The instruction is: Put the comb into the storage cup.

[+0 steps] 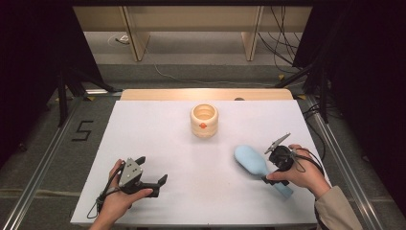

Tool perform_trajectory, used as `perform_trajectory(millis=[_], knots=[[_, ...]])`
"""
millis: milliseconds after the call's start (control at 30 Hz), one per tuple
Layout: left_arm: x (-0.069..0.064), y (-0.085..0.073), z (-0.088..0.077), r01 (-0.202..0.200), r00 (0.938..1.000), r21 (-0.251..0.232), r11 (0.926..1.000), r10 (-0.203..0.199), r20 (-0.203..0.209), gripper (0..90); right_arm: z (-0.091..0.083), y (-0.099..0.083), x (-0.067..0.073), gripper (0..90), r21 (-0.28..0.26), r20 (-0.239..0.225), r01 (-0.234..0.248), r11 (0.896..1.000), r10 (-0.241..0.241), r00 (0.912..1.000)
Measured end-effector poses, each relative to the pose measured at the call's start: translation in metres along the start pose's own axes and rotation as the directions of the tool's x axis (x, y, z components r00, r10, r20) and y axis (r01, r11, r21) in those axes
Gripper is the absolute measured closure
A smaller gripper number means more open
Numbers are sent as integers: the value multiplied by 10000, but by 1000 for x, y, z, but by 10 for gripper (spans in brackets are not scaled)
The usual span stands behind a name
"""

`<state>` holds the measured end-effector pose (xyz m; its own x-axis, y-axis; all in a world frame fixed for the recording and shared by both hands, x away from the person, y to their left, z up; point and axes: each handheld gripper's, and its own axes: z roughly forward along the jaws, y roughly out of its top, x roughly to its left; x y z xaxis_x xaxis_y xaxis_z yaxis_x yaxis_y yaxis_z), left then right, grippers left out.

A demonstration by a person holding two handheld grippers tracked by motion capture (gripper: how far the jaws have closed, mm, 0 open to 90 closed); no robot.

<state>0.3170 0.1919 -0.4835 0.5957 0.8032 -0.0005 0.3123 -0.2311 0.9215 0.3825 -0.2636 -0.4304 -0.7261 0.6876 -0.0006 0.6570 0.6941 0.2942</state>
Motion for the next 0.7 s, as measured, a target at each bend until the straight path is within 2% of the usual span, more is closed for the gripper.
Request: perform_trajectory(millis=[233, 500, 700], knots=[[0, 0, 0, -29, 10000, -17, 10000, 29, 3, 0, 6, 6, 4, 237, 538, -160, 123, 9985, -115, 9998], [0, 0, 0, -14, 10000, -43, 10000, 15, 27, 0, 10, 9, 4, 267, 595, -139, 168, 9981, -160, 9998], [0, 0, 0, -25, 10000, -42, 10000, 25, 39, 0, 14, 10, 5, 288, 858, -190, 135, 9962, -120, 9997]])
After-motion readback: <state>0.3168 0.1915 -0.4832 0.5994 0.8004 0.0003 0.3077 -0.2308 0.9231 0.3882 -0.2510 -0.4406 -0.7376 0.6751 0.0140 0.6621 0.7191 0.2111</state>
